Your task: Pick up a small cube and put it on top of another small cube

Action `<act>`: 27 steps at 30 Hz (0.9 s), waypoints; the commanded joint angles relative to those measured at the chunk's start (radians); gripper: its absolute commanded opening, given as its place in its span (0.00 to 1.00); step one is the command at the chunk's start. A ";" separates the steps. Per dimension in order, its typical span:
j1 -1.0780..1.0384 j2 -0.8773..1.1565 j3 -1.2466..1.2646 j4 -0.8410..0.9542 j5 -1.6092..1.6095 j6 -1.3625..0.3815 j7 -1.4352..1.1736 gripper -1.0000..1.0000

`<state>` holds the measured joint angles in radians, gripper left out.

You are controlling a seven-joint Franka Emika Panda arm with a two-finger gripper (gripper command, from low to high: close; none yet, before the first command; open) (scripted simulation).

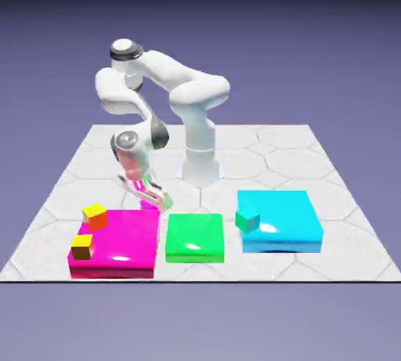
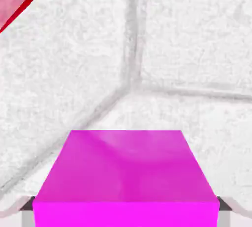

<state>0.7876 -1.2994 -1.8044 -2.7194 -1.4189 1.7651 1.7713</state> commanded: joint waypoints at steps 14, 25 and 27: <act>-0.280 0.366 0.452 0.155 0.470 -0.001 -0.233 0.00; -0.557 0.764 0.787 0.337 0.845 0.065 -0.472 0.00; -0.608 0.837 0.848 0.370 0.913 0.077 -0.515 0.00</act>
<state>0.1800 -0.4626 -0.9566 -2.3497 -0.5036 1.8426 1.2557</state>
